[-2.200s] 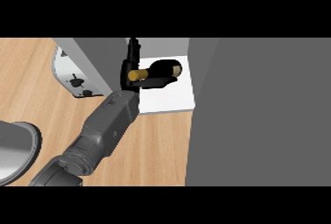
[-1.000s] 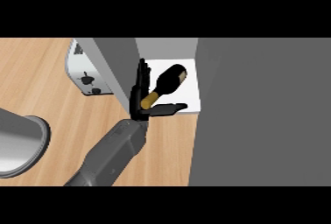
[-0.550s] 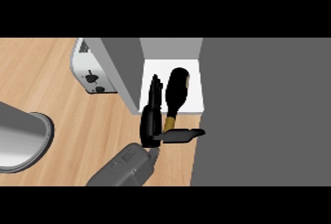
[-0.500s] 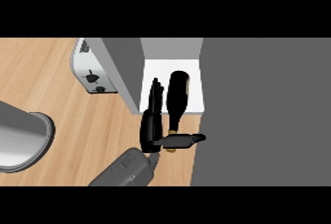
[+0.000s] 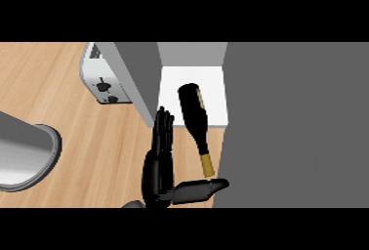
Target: Pick up the wine, place it into the cabinet and close the cabinet
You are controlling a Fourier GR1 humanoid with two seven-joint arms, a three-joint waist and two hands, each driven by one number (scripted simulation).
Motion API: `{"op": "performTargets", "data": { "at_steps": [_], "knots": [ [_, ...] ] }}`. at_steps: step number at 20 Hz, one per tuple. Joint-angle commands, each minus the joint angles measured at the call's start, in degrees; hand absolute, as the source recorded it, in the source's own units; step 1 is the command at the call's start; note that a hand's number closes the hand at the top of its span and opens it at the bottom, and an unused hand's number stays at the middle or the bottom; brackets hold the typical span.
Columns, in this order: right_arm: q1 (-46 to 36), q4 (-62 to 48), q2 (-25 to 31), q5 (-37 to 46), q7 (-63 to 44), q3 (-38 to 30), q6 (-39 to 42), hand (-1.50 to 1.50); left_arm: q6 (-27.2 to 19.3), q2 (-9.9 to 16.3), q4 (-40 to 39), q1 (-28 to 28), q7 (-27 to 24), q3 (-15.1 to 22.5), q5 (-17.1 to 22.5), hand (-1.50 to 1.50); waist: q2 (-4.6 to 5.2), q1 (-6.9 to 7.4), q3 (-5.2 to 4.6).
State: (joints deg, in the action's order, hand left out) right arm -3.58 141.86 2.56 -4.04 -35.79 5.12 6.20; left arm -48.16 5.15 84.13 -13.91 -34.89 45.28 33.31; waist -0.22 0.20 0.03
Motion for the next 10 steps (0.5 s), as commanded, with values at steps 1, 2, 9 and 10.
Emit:
{"op": "performTargets", "data": {
  "at_steps": [1,2,9,10],
  "knots": [
    [-2.8,3.9,0.7,-4.8,-5.3,-2.1,-1.2,-1.5,-5.5,3.0,9.3,4.3,3.7,3.2,-4.5,-1.5,0.04,0.04,-0.02],
    [-0.7,7.4,1.0,-6.1,-5.6,-2.6,-0.7,-1.5,-3.9,2.6,9.2,3.8,3.4,0.4,-3.3,-1.5,0.03,-0.2,-0.02],
    [-0.5,4.7,-0.3,-7.7,-6.9,0.2,0.5,-1.5,-1.9,8.4,20.2,12.9,3.5,5.7,-6.7,-1.5,0.05,-0.09,-0.02],
    [4.2,5.9,-1.3,-7.3,-4.7,2.2,1.7,-1.5,1.6,9.6,18.0,13.1,2.8,4.6,-5.6,-1.5,0.06,-0.39,-0.01]
  ]
}}
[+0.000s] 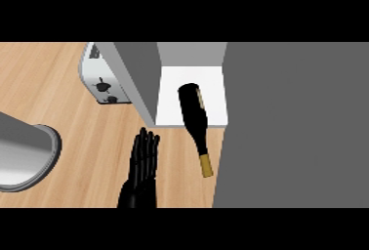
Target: Pick up the wine, place it into the cabinet and close the cabinet
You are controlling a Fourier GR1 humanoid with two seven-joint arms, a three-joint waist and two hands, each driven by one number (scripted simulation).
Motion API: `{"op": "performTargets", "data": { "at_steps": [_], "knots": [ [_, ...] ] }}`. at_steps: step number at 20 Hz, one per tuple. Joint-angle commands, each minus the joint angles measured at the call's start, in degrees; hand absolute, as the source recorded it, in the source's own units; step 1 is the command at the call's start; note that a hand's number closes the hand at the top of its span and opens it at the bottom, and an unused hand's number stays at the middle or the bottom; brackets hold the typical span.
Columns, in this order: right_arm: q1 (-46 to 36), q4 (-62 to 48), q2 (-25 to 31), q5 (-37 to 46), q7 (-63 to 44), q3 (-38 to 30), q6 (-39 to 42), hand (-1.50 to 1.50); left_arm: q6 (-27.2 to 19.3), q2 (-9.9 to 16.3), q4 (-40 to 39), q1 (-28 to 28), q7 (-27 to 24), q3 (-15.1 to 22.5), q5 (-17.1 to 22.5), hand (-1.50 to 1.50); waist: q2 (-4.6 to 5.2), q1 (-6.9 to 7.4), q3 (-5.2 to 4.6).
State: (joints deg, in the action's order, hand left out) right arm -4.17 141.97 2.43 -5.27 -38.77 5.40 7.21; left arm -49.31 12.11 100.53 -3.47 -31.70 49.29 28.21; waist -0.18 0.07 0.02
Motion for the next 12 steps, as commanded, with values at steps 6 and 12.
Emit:
{"op": "performTargets", "data": {
  "at_steps": [6,12],
  "knots": [
    [4.5,4.8,1.3,-8.4,-2.2,1.6,4.9,1.5,5.9,12.6,14.2,6.3,3.7,-1.8,-0.1,-1.5,0.01,0.01,0.01],
    [5.4,5.4,0.5,-8.4,-3.8,5.8,5.9,1.5,14.5,16.9,15.3,12.6,-1.1,-6.5,3.1,-1.5,0.03,0.12,-0.05]
  ]
}}
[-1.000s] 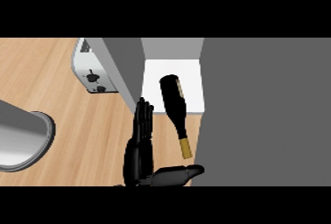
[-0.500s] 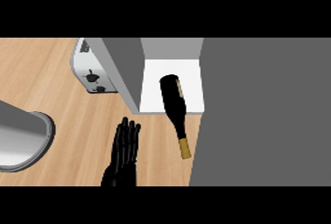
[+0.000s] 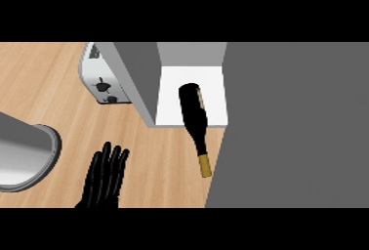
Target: Pick up the wine, place it into the cabinet and close the cabinet
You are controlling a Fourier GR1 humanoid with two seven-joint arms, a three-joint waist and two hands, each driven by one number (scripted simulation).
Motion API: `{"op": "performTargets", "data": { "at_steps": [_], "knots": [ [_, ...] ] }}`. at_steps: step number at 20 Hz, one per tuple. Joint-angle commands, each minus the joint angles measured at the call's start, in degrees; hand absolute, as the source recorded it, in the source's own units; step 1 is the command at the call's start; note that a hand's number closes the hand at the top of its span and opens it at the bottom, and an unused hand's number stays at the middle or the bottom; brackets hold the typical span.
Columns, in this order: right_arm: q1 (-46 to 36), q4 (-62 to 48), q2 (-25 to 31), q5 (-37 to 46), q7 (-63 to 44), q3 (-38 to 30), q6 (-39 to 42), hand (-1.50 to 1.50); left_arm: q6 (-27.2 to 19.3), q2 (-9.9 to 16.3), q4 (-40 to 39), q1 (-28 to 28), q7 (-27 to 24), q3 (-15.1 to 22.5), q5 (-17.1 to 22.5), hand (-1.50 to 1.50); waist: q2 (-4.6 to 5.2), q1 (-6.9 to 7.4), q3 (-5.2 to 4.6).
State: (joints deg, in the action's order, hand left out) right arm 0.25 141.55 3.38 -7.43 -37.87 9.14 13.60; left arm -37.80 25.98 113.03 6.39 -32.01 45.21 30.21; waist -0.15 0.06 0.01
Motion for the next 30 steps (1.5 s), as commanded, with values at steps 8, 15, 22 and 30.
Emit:
{"op": "performTargets", "data": {
  "at_steps": [8,15,22,30],
  "knots": [
    [9.9,7.9,-3.0,-8.7,-7.9,11.3,-1.0,1.5,10.9,9.0,3.2,8.9,-4.4,-12.8,7.5,-1.5,-0.11,-0.03,-0.06],
    [5.6,6.5,-2.7,-3.2,-7.7,22.5,1.5,1.5,14.6,13.5,7.9,12.4,-2.4,-23.0,13.4,-1.5,-0.12,0.37,-0.05],
    [4.9,2.5,-3.4,8.7,-3.8,41.1,-8.4,1.5,20.3,16.1,6.0,15.3,-0.6,-30.5,17.3,-1.5,-0.25,-0.14,-0.07],
    [-1.6,1.5,-3.2,12.5,-5.1,47.0,-19.0,1.5,27.2,18.6,5.2,18.6,-0.3,-35.8,20.3,-1.5,-0.49,0.37,-0.22]
  ]
}}
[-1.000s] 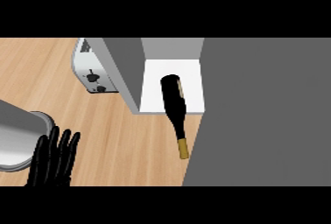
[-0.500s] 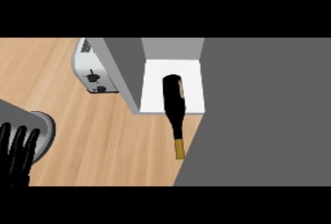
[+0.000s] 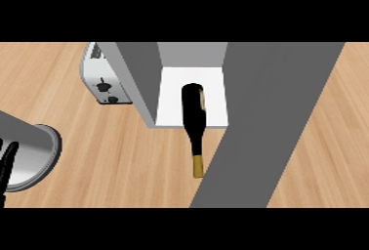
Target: Pick up the wine, place it into the cabinet and close the cabinet
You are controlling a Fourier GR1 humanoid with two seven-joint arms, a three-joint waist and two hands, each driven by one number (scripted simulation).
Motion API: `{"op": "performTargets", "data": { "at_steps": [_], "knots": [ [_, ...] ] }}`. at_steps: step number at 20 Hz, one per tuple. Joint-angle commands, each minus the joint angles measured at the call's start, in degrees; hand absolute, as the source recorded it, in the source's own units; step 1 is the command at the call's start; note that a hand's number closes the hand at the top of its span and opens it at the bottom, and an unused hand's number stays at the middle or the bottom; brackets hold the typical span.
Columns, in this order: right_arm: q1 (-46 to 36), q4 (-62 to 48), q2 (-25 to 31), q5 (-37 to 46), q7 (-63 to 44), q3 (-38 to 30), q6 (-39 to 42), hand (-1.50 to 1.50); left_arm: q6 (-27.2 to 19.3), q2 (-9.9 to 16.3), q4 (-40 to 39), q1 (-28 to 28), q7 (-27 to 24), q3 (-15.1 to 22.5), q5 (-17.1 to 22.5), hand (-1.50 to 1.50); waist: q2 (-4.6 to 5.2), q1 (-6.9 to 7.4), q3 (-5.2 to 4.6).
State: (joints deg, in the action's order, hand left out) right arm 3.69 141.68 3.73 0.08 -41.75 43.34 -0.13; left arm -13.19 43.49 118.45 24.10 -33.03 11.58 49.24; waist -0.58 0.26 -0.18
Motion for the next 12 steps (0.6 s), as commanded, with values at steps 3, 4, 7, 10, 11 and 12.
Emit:
{"op": "performTargets", "data": {
  "at_steps": [3,4,7,10,11,12],
  "knots": [
    [-7.8,-1.4,-3.5,7.3,0.0,13.1,-7.2,1.5,1.4,1.6,1.6,0.1,3.1,-2.9,2.1,-1.5,-0.09,0.31,-0.03],
    [-8.5,-2.4,-3.5,7.8,0.6,13.0,-8.1,1.5,3.9,2.7,-0.3,0.1,3.1,-4.8,3.2,-1.5,-0.08,0.37,-0.07],
    [-14.9,-6.3,-3.6,9.6,1.5,14.9,-13.9,1.5,4.1,1.8,-1.1,-0.9,4.1,-5.3,4.7,-1.5,0.04,0.49,-0.11],
    [-20.7,-8.8,-3.5,11.5,-0.7,14.5,-18.0,1.5,7.8,1.3,-2.5,-0.2,3.6,-6.8,5.6,-1.5,0.13,0.83,-0.09],
    [-22.0,-10.8,-3.5,11.4,0.5,14.8,-19.9,1.5,7.4,1.3,-2.7,-1.7,4.6,-6.7,5.7,-1.5,0.28,0.62,-0.05],
    [-23.1,-9.9,-3.4,12.2,-0.4,14.3,-20.9,1.5,5.5,2.3,0.0,-1.5,6.8,-8.4,6.9,-1.5,0.21,0.71,0.01]
  ]
}}
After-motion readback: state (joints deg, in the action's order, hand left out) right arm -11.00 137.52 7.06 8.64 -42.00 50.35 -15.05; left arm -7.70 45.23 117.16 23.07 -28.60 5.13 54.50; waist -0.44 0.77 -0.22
